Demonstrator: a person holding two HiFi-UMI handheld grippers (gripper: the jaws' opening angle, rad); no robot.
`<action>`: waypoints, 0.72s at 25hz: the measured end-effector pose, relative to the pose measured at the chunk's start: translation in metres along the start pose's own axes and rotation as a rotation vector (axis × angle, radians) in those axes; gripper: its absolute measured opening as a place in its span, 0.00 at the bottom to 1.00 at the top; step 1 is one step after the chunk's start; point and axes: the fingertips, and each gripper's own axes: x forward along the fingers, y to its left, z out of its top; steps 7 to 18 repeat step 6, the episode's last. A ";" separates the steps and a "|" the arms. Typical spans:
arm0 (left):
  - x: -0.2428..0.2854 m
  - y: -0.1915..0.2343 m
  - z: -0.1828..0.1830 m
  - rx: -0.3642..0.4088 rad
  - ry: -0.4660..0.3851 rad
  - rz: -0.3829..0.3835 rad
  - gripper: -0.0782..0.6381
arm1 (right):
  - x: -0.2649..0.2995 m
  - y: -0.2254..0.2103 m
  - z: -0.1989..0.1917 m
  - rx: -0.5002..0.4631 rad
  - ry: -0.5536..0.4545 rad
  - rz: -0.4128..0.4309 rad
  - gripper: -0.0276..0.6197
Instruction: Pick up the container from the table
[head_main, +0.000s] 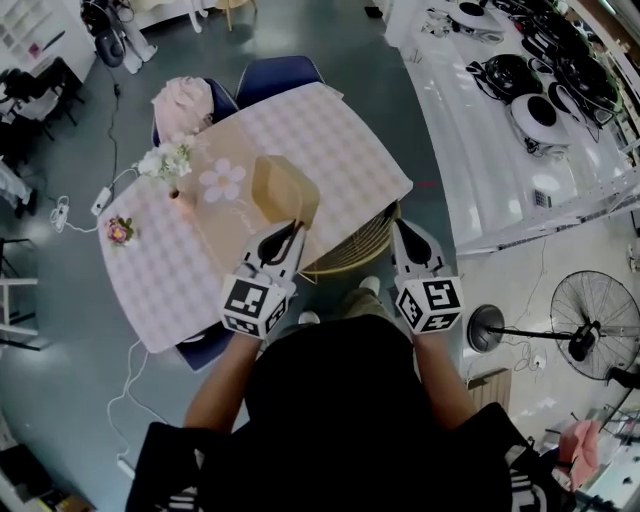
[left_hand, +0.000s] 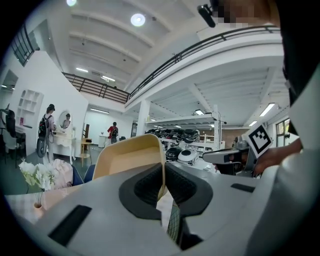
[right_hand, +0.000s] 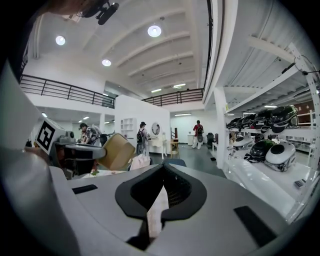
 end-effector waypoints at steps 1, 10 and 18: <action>0.000 0.002 -0.001 -0.002 0.001 0.001 0.13 | 0.001 0.001 -0.003 0.000 0.007 -0.001 0.04; 0.000 0.011 -0.004 0.000 0.008 0.013 0.13 | 0.008 0.004 -0.010 -0.006 0.024 0.002 0.04; 0.000 0.011 -0.004 0.000 0.008 0.013 0.13 | 0.008 0.004 -0.010 -0.006 0.024 0.002 0.04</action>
